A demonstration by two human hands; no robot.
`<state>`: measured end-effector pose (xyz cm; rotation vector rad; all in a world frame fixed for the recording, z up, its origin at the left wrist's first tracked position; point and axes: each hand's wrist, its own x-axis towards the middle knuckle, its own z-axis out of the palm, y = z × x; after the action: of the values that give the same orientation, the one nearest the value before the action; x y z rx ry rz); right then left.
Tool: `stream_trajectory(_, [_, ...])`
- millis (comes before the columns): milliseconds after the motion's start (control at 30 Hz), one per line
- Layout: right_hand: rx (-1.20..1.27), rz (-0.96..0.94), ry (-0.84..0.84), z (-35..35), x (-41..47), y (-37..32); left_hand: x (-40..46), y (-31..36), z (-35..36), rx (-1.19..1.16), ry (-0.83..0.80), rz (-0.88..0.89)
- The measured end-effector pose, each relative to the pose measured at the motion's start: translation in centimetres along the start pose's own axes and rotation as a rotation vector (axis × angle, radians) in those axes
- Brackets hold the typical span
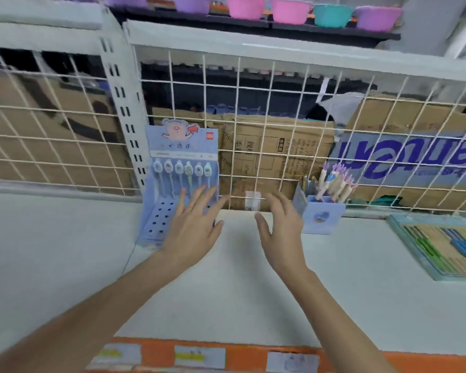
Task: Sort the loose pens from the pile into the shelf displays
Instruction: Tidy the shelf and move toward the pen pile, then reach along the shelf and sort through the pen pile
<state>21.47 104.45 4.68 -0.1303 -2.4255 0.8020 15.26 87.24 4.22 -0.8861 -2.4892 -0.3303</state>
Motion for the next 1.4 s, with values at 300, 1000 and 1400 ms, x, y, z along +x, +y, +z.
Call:
stream_trajectory(300, [0.154, -0.335, -0.344, 10.7, -2.4, -12.9, -13.3, -12.7, -8.9, 0.121, -0.021, -0.332])
stream_trajectory(1000, [-0.013, -0.493, -0.745, 41.1, -4.7, -44.9, -33.4, -49.6, -18.2, 0.251, -0.035, -0.801])
stream_trajectory(1400, [-0.149, -0.333, -0.674, 50.8, -0.9, -47.5, -27.1, -60.8, -15.2, 0.108, -0.030, -1.000])
